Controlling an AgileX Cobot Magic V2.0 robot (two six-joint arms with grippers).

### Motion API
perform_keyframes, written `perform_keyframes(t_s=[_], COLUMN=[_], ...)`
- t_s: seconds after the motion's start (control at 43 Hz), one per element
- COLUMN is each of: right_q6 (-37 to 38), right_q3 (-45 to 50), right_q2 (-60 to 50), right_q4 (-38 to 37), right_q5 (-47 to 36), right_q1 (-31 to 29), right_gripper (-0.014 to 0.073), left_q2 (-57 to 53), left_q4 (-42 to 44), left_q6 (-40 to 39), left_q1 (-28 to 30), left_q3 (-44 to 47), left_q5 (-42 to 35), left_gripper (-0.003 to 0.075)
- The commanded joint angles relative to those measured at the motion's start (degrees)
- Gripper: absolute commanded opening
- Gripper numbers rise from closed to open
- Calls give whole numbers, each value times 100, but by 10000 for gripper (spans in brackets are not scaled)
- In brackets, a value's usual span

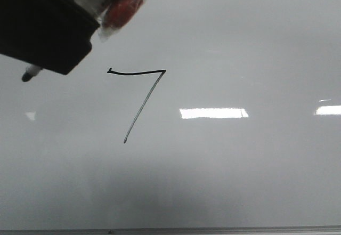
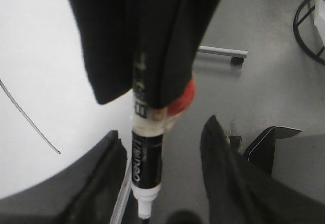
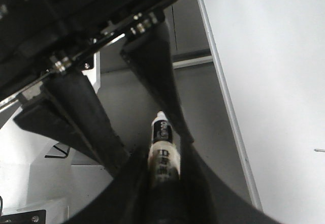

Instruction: Write number 7 on whiteboard

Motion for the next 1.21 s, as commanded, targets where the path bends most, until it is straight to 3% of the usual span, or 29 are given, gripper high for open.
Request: perform_keyframes(t_s=[0.0, 0.14, 0.395, 0.512, 0.605, 0.744, 0.814, 1.023, 1.186], right_q6=[-65, -65, -69, -69, -69, -69, -69, 267, 652], right_q3=[-154, -154, -154, -154, -154, -154, -154, 32, 934], right_q2=[-173, -173, -173, -173, -173, -197, -298, -955, -1758], right_q4=[320, 363, 508, 428, 361, 361, 361, 312, 292], right_q5=[-192, -178, -141, -135, -146, -276, -407, -1000, -1682], right_q1=[3, 3, 3, 3, 3, -4, -4, -394, -1180], right_gripper=[-58, -58, -58, -39, 79, 418, 526, 491, 407], left_q2=[-56, -56, -56, -56, -56, -56, -56, -56, -56], left_q4=[-148, -148, -134, -134, -134, -105, -105, -47, 434], left_q6=[95, 94, 106, 106, 106, 94, -43, -633, -1518], left_q1=[0, 0, 0, 0, 0, 21, 130, 1160, 2721], left_q3=[-206, -206, -206, -206, -206, -193, -116, 205, 311], left_q5=[-286, -275, -275, -275, -252, -83, 0, 85, 94], left_gripper=[323, 293, 29, -20, -20, -20, -20, -20, -20])
